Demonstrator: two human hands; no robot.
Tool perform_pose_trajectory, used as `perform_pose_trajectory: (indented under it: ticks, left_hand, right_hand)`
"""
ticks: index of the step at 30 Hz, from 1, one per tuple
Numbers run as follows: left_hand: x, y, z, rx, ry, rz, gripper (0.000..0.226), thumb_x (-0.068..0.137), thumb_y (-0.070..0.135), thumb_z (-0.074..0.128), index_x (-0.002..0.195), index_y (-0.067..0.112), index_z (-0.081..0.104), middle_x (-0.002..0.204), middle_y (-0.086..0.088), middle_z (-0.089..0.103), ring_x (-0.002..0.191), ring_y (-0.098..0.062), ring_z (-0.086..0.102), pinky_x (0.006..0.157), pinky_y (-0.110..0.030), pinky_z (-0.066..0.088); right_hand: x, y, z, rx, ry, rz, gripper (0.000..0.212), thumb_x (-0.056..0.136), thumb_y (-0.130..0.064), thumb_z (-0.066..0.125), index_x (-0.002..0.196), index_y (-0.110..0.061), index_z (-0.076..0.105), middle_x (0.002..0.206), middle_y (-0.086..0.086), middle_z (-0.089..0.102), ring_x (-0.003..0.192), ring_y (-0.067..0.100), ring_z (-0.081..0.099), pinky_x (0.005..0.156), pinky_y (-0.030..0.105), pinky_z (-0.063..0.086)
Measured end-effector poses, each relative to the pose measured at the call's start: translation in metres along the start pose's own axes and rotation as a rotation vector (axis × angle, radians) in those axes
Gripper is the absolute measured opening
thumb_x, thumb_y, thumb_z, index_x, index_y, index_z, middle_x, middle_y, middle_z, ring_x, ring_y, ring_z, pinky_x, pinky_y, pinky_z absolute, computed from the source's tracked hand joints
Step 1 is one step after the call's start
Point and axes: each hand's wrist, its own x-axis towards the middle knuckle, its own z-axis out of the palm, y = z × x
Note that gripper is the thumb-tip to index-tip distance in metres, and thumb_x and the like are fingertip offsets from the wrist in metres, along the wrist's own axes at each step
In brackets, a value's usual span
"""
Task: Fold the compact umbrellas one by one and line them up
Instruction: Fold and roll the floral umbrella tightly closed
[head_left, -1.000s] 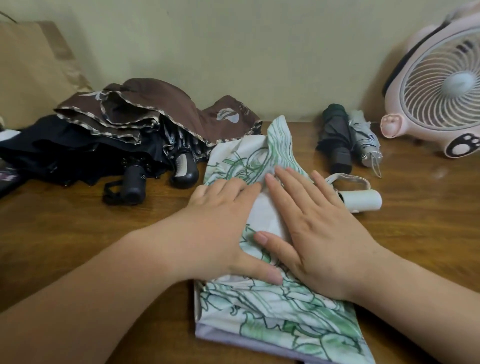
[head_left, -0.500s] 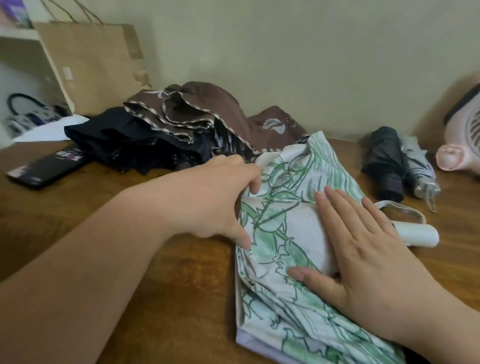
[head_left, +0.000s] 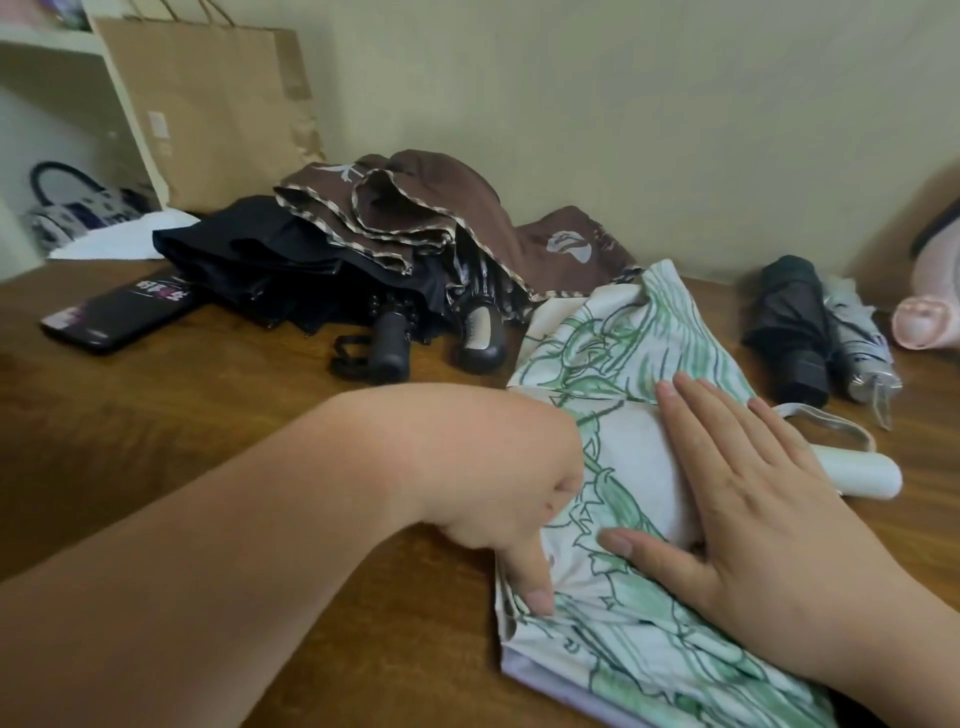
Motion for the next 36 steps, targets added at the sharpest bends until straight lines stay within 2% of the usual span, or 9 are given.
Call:
perform_pose_trajectory:
  ticks: [3, 7, 9, 12, 17, 23, 27, 32, 36]
  left_hand:
    - [-0.005, -0.013, -0.003, -0.031, -0.04, 0.013, 0.044, 0.07, 0.055, 0.087, 0.072, 0.021, 0.06, 0.049, 0.009, 0.05, 0.045, -0.006, 0.043, 0.043, -0.018, 0.038]
    - [-0.016, -0.022, -0.014, -0.35, 0.133, 0.214, 0.02, 0.077, 0.036, 0.088, 0.081, 0.026, 0.072, 0.057, 0.019, 0.06, 0.049, 0.002, 0.052, 0.054, -0.012, 0.043]
    - [-0.016, -0.024, -0.015, -0.37, 0.205, 0.24, 0.01, 0.082, 0.034, 0.085, 0.086, 0.03, 0.076, 0.066, 0.02, 0.065, 0.057, 0.002, 0.057, 0.059, -0.013, 0.046]
    - [-0.016, -0.025, -0.012, -0.247, 0.196, 0.15, 0.01, 0.084, 0.039, 0.082, 0.083, 0.032, 0.075, 0.072, 0.019, 0.067, 0.061, 0.001, 0.059, 0.059, -0.013, 0.046]
    - [-0.025, -0.009, -0.01, -0.176, -0.079, -0.14, 0.027, 0.089, 0.054, 0.071, 0.09, 0.028, 0.078, 0.072, 0.013, 0.076, 0.053, -0.002, 0.065, 0.052, -0.011, 0.05]
    - [-0.035, 0.01, 0.03, -0.679, 0.216, -0.387, 0.008, 0.096, 0.041, 0.069, 0.093, 0.034, 0.073, 0.064, 0.008, 0.073, 0.043, -0.007, 0.056, 0.052, -0.026, 0.05]
    - [-0.038, 0.007, 0.045, -1.083, 0.345, -0.417, 0.01, 0.089, 0.024, 0.079, 0.098, 0.021, 0.077, 0.059, -0.005, 0.064, 0.04, -0.014, 0.046, 0.037, -0.023, 0.029]
    - [-0.042, 0.018, 0.044, -1.223, 0.272, -0.448, 0.019, 0.086, 0.028, 0.079, 0.073, 0.013, 0.079, 0.05, -0.006, 0.052, 0.034, -0.011, 0.041, 0.034, -0.019, 0.023]
    - [-0.045, 0.031, 0.041, -1.29, 0.24, -0.536, 0.028, 0.086, 0.031, 0.078, 0.08, 0.004, 0.075, 0.046, -0.004, 0.047, 0.032, -0.01, 0.039, 0.033, -0.018, 0.023]
  right_hand:
    - [0.0, 0.0, -0.001, -0.003, 0.007, 0.002, 0.11, 0.087, -0.089, 0.027, 0.16, -0.007, 0.025, 0.163, 0.011, 0.032, 0.153, 0.026, 0.028, 0.12, 0.054, 0.026]
    - [0.0, -0.001, -0.003, 0.017, 0.005, 0.009, 0.11, 0.087, -0.09, 0.025, 0.16, -0.008, 0.024, 0.163, 0.01, 0.032, 0.153, 0.024, 0.026, 0.122, 0.054, 0.026]
    - [0.0, 0.0, -0.003, 0.024, -0.004, 0.009, 0.11, 0.086, -0.091, 0.023, 0.161, -0.01, 0.023, 0.164, 0.01, 0.031, 0.154, 0.024, 0.025, 0.122, 0.054, 0.026]
    - [0.0, 0.0, -0.003, 0.031, -0.002, 0.015, 0.111, 0.086, -0.091, 0.023, 0.161, -0.01, 0.022, 0.164, 0.01, 0.031, 0.154, 0.025, 0.025, 0.123, 0.054, 0.025]
    - [0.0, 0.0, -0.003, 0.052, -0.027, 0.017, 0.111, 0.085, -0.093, 0.016, 0.163, -0.014, 0.014, 0.167, 0.008, 0.024, 0.156, 0.023, 0.016, 0.125, 0.053, 0.017]
    - [0.0, 0.002, -0.004, 0.048, -0.058, 0.019, 0.11, 0.079, -0.095, 0.001, 0.162, -0.025, -0.009, 0.171, 0.007, 0.006, 0.158, 0.023, 0.002, 0.128, 0.048, 0.003]
    - [0.0, 0.003, -0.005, 0.066, -0.057, 0.015, 0.11, 0.078, -0.095, -0.002, 0.162, -0.025, -0.011, 0.171, 0.009, 0.004, 0.157, 0.026, 0.002, 0.128, 0.048, 0.001]
    - [-0.001, 0.004, -0.006, 0.072, -0.063, 0.008, 0.108, 0.079, -0.094, 0.001, 0.16, -0.025, -0.016, 0.17, 0.008, 0.0, 0.157, 0.025, -0.002, 0.127, 0.047, -0.002]
    - [-0.001, 0.003, -0.006, 0.091, -0.055, 0.0, 0.107, 0.079, -0.093, 0.0, 0.16, -0.025, -0.016, 0.17, 0.009, 0.0, 0.157, 0.026, -0.002, 0.127, 0.048, -0.002]
